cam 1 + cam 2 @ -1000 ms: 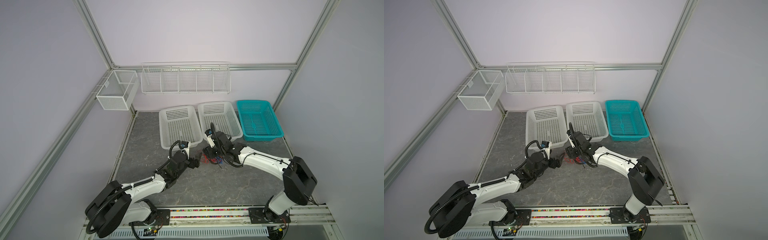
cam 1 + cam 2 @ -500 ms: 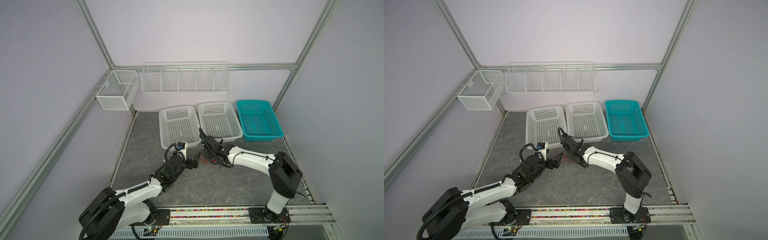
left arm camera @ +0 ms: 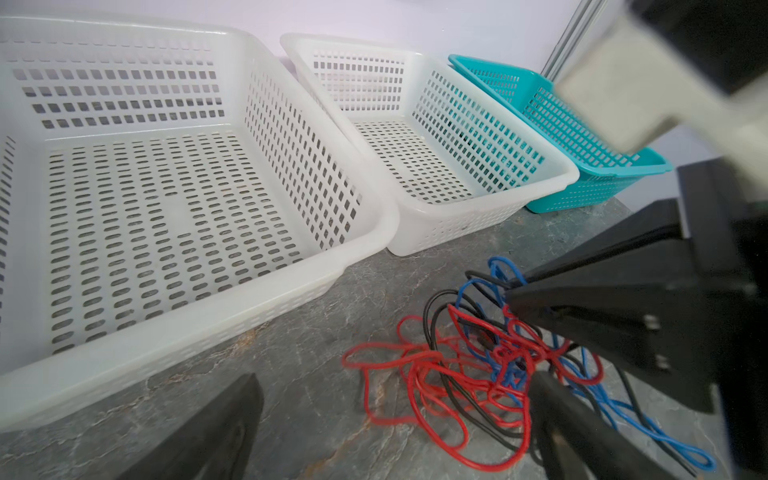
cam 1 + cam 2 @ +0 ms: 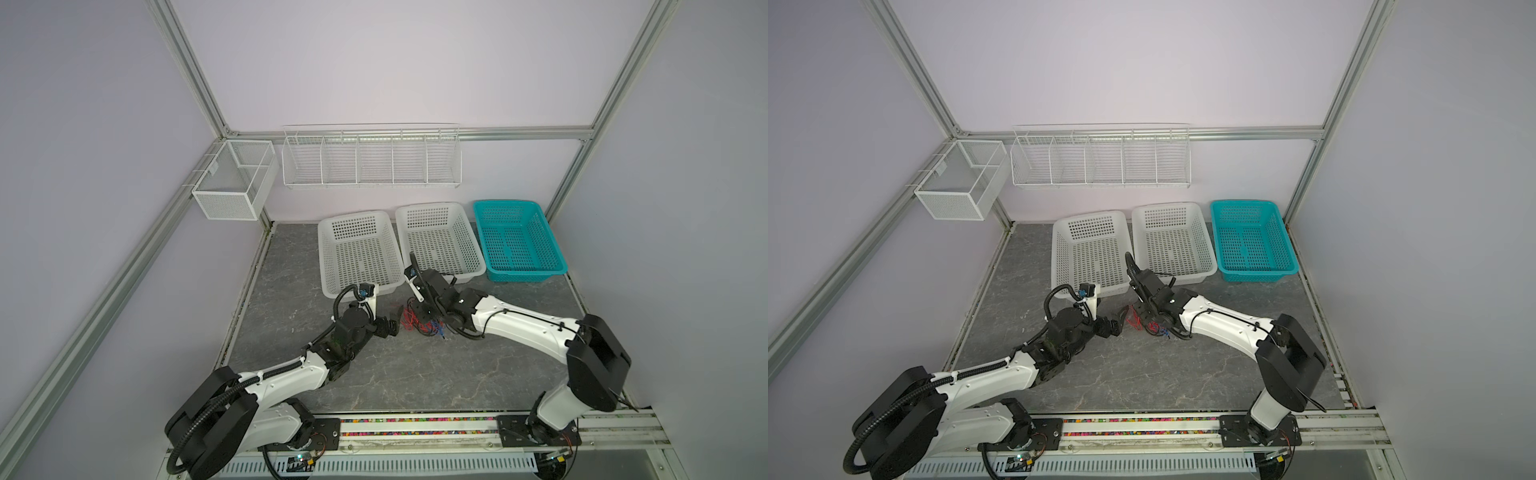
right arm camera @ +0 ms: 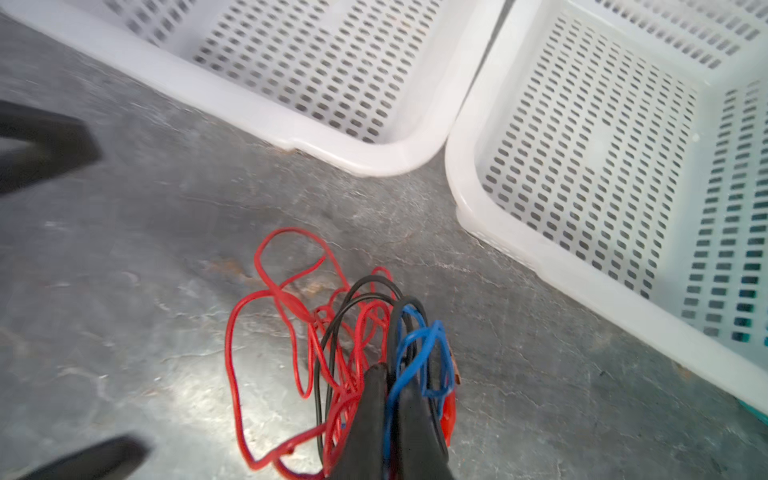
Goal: Untangle the cables
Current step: 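Grasp the red wires with the left gripper while the right gripper grasps blue wires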
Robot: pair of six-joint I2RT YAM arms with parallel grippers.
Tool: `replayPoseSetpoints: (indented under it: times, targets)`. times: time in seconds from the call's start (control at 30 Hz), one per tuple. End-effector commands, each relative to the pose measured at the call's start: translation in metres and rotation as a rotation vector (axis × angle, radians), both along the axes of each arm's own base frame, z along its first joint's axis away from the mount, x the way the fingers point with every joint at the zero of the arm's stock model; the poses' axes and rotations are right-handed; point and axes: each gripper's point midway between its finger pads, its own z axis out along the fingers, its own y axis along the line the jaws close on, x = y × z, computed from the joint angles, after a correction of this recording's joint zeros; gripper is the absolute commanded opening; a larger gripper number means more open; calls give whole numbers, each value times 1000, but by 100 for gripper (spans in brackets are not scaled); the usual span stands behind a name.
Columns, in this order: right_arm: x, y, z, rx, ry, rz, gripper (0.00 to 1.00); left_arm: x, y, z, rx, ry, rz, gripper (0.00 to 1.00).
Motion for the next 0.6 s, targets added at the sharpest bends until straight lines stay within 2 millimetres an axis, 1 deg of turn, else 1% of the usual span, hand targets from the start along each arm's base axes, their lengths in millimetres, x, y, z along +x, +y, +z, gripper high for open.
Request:
replayPoseSetpoints:
  times: [0.0,0.07,0.2,0.27,0.37,0.43,0.47,0.53,0.57]
  targets:
    - [-12,17,33,164,-5,127,6,-1,-17,15,-34,-28,-73,100]
    - [-13,19,40,199,-9,146,6,-3,-25,19,-60,-35,-112,100]
    - [-11,25,41,218,-9,165,6,-8,-41,30,-112,-31,-187,99]
    - [-11,29,42,239,-9,174,6,-9,-49,34,-129,-24,-218,95]
    - [-14,36,47,290,-12,201,6,-8,-57,34,-144,-4,-236,89]
    - [-17,40,54,330,-15,225,6,-6,-59,31,-149,7,-234,81]
    - [-20,42,57,350,-17,236,6,-5,-61,29,-152,12,-233,75]
    - [-22,43,65,377,-27,245,6,-2,-62,24,-155,27,-221,57]
    - [-23,43,68,387,-30,250,6,-1,-63,21,-157,38,-217,43]
